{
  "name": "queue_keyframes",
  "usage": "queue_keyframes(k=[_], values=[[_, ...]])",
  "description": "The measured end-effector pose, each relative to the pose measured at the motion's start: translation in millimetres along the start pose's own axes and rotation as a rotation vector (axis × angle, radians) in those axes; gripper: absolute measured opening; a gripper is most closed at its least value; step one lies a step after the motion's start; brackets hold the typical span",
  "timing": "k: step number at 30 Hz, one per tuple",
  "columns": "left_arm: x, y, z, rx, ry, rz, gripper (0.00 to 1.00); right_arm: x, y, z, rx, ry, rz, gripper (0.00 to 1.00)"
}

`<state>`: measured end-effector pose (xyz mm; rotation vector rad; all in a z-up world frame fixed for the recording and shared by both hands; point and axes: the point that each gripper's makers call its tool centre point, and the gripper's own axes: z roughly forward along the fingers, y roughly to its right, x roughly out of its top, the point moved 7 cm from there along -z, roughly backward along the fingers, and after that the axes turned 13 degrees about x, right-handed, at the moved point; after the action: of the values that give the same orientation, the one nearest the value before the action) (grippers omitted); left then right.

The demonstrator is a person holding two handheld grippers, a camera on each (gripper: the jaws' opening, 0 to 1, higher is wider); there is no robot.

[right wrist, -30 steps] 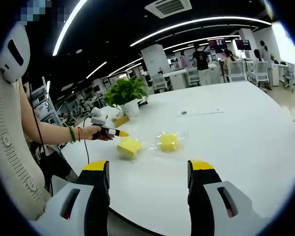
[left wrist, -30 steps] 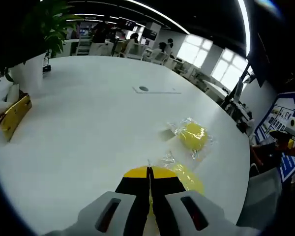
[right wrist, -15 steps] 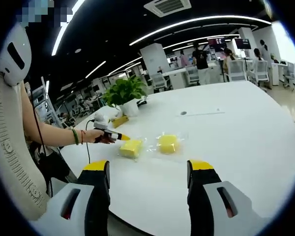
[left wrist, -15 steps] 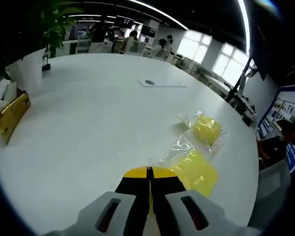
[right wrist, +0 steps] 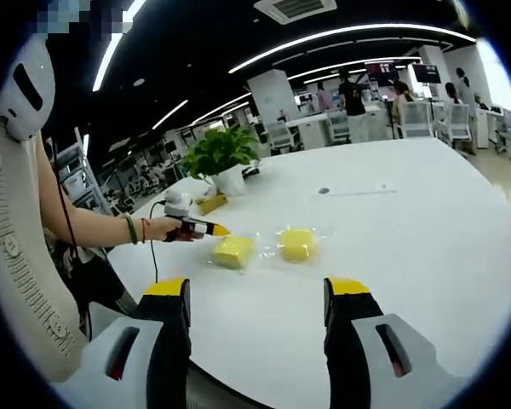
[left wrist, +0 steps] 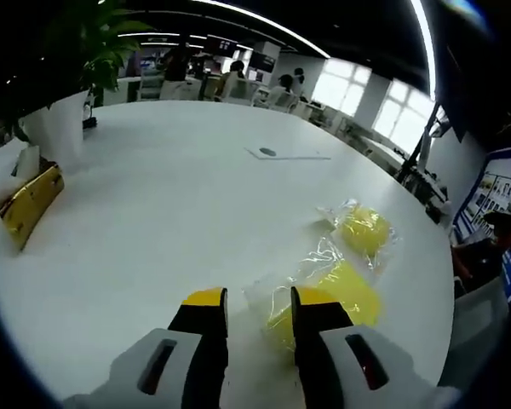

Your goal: Compare the silicone blocks by pressing each to a similar depth, holding the contact briefly, and releasing to observe deformation and rebound differences across the visible hardness samples.

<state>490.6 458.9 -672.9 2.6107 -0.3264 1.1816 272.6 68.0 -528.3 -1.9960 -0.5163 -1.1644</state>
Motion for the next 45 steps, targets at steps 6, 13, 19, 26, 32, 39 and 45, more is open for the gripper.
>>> queue_keyframes(k=[6, 13, 19, 26, 32, 39, 45], values=[[8.2, 2.1, -26.4, 0.06, 0.037, -0.016, 0.44, 0.8, -4.1, -1.4, 0.014, -0.008, -0.016, 0.58], [12.4, 27.0, -77.5, 0.058, 0.107, 0.01, 0.51, 1.2, -13.2, -4.5, 0.048, -0.01, -0.034, 0.6], [8.9, 52.7, -120.2, 0.047, 0.171, 0.002, 0.56, 0.6, -20.2, -14.0, 0.065, -0.017, -0.038, 0.61], [0.2, 84.8, -171.2, 0.039, 0.251, -0.009, 0.6, 2.5, -24.0, -23.4, 0.09, 0.028, -0.08, 0.65], [1.6, 99.4, -204.2, 0.059, 0.294, 0.053, 0.67, -1.7, -17.1, -27.3, 0.091, 0.073, -0.045, 0.72], [-0.1, 122.1, -240.9, 0.041, 0.374, 0.034, 0.67, -1.0, -17.1, -32.7, 0.116, 0.116, -0.073, 0.75], [-16.1, 141.6, -255.4, 0.036, 0.397, 0.005, 0.71, -0.8, -21.3, -33.4, 0.147, 0.135, -0.078, 0.8]])
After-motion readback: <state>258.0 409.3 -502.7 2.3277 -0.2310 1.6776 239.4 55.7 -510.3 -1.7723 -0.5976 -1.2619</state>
